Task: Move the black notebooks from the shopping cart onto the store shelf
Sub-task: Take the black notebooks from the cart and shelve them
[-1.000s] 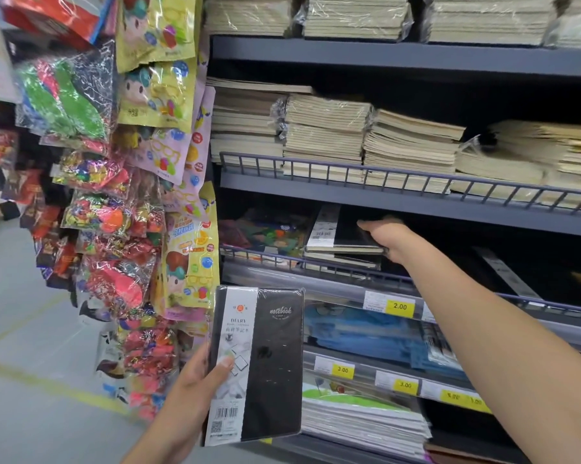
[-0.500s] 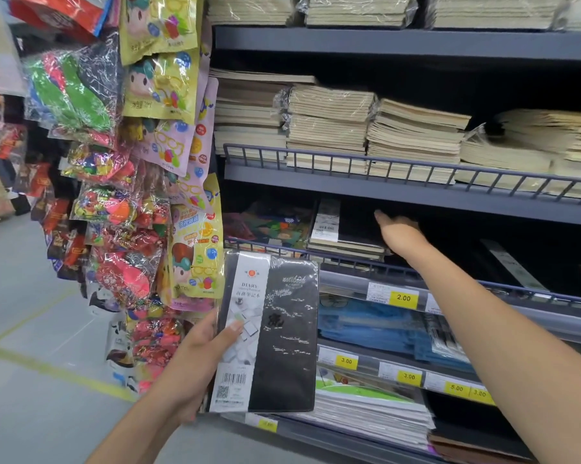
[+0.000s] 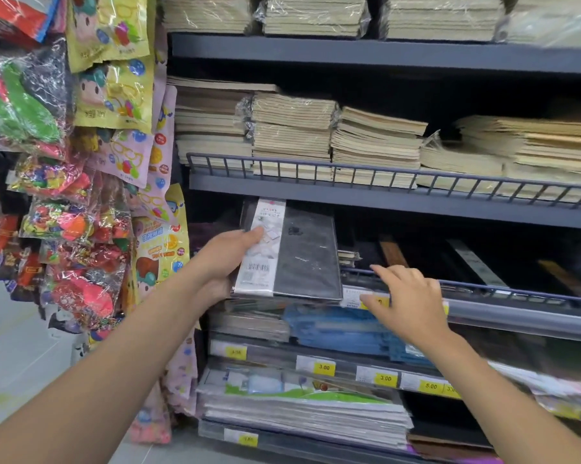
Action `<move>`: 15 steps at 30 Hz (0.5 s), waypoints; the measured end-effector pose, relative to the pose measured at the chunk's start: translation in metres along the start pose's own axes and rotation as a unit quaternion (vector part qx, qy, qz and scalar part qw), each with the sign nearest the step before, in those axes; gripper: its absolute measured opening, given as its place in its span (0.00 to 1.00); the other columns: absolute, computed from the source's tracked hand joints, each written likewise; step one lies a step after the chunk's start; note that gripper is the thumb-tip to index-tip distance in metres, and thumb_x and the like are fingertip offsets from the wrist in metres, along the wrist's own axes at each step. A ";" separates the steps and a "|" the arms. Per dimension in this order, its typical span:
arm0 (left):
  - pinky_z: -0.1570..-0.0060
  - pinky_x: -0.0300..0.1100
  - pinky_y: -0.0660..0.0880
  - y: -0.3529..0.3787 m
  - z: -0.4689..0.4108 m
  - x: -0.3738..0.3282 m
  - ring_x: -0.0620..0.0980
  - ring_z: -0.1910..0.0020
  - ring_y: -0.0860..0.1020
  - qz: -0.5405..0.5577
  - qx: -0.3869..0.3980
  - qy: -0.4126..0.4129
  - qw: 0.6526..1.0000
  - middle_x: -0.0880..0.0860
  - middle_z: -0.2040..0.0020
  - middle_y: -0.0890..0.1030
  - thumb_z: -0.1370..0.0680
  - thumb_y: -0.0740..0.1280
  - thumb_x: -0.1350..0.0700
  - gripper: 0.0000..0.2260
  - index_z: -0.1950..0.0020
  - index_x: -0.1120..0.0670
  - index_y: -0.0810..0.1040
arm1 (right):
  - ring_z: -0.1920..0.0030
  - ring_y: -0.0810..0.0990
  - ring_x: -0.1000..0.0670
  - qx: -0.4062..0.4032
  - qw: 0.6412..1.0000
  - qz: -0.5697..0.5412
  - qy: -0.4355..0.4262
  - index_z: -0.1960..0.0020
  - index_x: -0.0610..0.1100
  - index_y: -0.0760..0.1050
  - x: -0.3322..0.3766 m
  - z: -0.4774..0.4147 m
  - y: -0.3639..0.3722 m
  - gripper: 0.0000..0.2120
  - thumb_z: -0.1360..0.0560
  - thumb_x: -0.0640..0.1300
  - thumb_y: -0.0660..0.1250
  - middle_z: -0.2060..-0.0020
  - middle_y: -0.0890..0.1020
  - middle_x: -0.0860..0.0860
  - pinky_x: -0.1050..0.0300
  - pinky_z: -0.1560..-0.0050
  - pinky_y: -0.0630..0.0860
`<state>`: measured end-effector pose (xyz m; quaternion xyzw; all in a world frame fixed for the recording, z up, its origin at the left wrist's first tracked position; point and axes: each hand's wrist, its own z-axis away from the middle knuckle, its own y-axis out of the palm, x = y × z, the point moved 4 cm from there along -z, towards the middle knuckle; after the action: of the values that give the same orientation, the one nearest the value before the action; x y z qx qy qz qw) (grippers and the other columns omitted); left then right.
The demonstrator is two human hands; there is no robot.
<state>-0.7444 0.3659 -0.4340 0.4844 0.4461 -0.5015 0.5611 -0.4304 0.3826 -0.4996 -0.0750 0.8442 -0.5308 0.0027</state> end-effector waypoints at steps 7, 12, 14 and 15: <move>0.76 0.43 0.79 0.040 -0.053 -0.031 0.52 0.71 0.85 -0.051 -0.025 -0.002 0.998 0.57 0.65 0.86 0.16 0.65 0.55 0.10 0.50 0.61 0.78 | 0.33 0.71 0.49 -0.032 0.999 -0.007 -0.003 0.24 0.54 0.67 -0.003 0.007 0.014 0.34 0.27 0.60 0.66 0.35 0.75 0.55 0.45 0.38 0.70; 0.77 0.40 0.78 0.059 -0.073 -0.041 0.50 0.74 0.83 -0.090 -0.040 0.002 0.995 0.56 0.65 0.85 0.16 0.60 0.64 0.09 0.53 0.63 0.78 | 0.33 0.70 0.50 -0.036 0.999 -0.008 -0.001 0.23 0.53 0.66 -0.001 0.009 0.015 0.35 0.29 0.58 0.68 0.35 0.75 0.55 0.46 0.38 0.70; 0.73 0.41 0.80 0.062 -0.080 -0.041 0.50 0.73 0.83 -0.126 -0.042 -0.002 0.991 0.57 0.61 0.86 0.16 0.58 0.66 0.12 0.51 0.63 0.80 | 0.32 0.70 0.50 -0.033 0.999 -0.010 0.000 0.23 0.53 0.66 -0.001 0.010 0.015 0.36 0.30 0.58 0.68 0.35 0.75 0.55 0.46 0.37 0.71; 0.68 0.43 0.79 0.062 -0.082 -0.041 0.51 0.70 0.83 -0.147 -0.047 -0.005 0.988 0.58 0.59 0.86 0.15 0.57 0.65 0.12 0.48 0.64 0.80 | 0.32 0.70 0.50 -0.034 0.999 -0.011 0.001 0.23 0.53 0.66 -0.001 0.010 0.016 0.36 0.30 0.58 0.68 0.35 0.75 0.55 0.46 0.37 0.71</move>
<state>-0.6881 0.4547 -0.3988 0.3844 0.5329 -0.5595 0.5051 -0.4305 0.3803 -0.5189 -0.0838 0.8609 -0.5017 -0.0060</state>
